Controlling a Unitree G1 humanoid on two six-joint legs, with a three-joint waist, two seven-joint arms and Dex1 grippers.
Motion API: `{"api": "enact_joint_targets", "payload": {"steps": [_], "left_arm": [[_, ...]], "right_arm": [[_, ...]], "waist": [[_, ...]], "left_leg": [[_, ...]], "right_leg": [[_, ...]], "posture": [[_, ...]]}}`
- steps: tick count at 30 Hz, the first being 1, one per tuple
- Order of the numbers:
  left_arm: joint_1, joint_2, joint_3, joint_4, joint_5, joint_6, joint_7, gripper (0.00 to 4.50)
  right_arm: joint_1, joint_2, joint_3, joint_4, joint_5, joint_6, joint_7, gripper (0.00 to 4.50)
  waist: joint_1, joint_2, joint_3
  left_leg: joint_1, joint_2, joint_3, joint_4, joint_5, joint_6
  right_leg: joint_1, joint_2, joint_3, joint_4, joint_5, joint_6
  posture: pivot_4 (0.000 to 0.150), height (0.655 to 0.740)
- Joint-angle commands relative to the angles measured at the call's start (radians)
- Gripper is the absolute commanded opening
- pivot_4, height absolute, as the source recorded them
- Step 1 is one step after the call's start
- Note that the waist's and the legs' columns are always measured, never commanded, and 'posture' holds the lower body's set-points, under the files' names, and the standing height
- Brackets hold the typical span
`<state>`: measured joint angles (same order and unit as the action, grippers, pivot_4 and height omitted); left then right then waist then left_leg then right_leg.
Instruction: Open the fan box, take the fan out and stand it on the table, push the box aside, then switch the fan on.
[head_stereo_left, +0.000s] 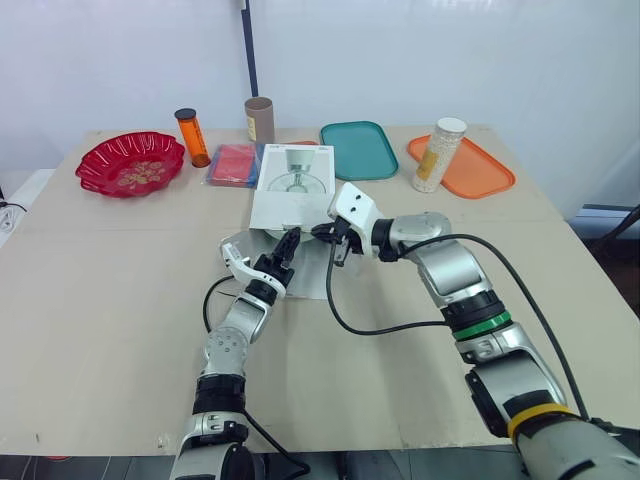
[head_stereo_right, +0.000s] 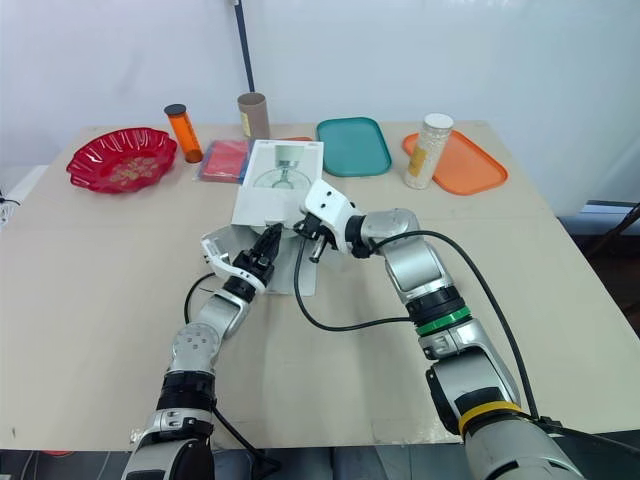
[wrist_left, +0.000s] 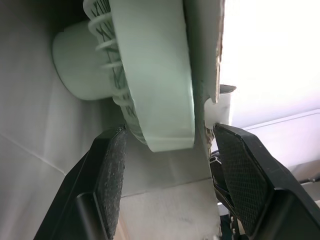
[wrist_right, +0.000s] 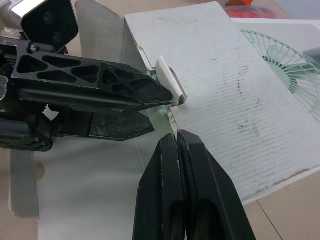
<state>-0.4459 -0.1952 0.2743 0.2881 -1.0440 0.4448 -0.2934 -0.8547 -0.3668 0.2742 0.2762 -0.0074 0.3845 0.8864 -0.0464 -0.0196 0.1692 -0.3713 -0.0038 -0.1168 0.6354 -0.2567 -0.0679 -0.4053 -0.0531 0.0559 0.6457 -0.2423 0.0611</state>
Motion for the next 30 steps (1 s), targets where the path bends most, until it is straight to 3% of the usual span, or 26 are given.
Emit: {"api": "enact_joint_targets", "payload": {"steps": [1,10,11,14,30], "left_arm": [[-0.007,-0.06,0.002,-0.01,-0.009,-0.007,-0.015,2.94],[-0.013,-0.06,0.012,0.024,-0.003,-0.022,-0.007,2.94],[-0.014,-0.059,0.013,0.027,-0.002,-0.024,-0.008,2.44],[-0.013,-0.057,0.009,0.029,0.002,-0.024,-0.01,1.6],[0.062,-0.044,-0.013,-0.074,-0.018,0.058,0.04,1.6]], "right_arm": [[0.007,-0.01,0.0,-0.026,-0.007,-0.002,-0.002,0.0],[0.011,-0.011,-0.003,-0.031,-0.011,0.0,-0.002,0.0],[0.011,-0.011,-0.003,-0.031,-0.011,0.001,-0.002,0.0],[0.012,-0.013,-0.003,-0.032,-0.012,0.0,-0.001,0.0],[0.016,-0.006,-0.004,-0.028,-0.012,0.004,-0.013,0.0]], "waist": [[0.0,0.0,0.0],[0.0,0.0,0.0],[0.0,0.0,0.0],[0.0,0.0,0.0],[-0.001,0.0,0.0]], "left_leg": [[0.0,0.0,0.0,0.0,0.0,0.0],[0.0,0.0,0.0,0.0,0.0,0.0],[0.0,0.0,0.0,0.0,0.0,0.0],[0.0,0.0,0.0,0.0,0.0,0.0],[0.0,0.0,0.0,0.0,0.0,0.0]], "right_leg": [[0.0,0.0,0.0,0.0,0.0,0.0],[-0.001,0.0,0.0,0.0,0.0,0.0],[-0.001,0.0,0.0,0.0,0.0,0.0],[-0.001,0.0,0.0,0.0,0.0,0.0],[-0.001,0.0,0.0,0.0,0.0,0.0]], "posture": [[0.15,0.74],[0.15,0.74],[0.15,0.74],[0.15,0.74],[0.15,0.74]]}}
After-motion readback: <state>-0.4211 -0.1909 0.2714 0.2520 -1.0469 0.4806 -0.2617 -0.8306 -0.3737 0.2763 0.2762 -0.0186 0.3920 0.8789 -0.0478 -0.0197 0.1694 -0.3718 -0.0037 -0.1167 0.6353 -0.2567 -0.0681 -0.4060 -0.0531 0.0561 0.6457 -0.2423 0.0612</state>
